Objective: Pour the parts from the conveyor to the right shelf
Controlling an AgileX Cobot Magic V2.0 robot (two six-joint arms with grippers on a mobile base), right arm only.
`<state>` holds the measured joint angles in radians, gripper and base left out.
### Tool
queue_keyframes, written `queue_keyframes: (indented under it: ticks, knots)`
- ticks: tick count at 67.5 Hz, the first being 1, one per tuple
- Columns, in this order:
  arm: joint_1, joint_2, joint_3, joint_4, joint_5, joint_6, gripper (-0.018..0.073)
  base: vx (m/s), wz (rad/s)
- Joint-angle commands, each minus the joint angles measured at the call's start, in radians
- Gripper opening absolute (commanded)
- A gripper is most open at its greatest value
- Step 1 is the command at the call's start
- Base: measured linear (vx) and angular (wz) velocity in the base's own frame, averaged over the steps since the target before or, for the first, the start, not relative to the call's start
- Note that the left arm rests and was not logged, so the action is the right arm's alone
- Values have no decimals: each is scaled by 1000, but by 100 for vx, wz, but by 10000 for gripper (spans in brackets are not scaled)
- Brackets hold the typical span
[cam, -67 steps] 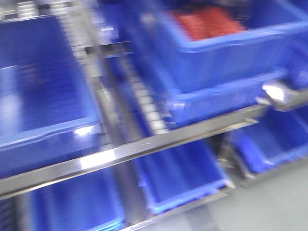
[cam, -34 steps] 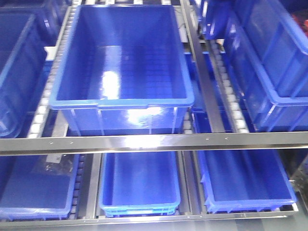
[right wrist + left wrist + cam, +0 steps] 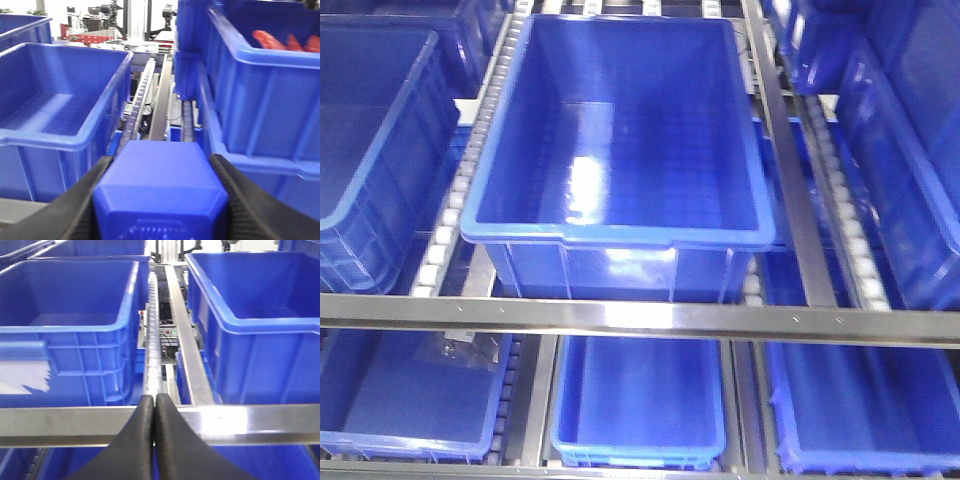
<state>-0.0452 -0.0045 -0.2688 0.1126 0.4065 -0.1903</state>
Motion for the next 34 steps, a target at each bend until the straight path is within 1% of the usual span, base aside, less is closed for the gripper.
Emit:
queue_keyframes:
  ticks: [1,15,34]
  knots:
    - [-5,14,-27,-2,-76,-8,-6,14,16]
    - [-5,14,-27,-2,-76,-8,-6,16,11]
    - [-5,14,-27,-2,-76,-8,-6,20,0]
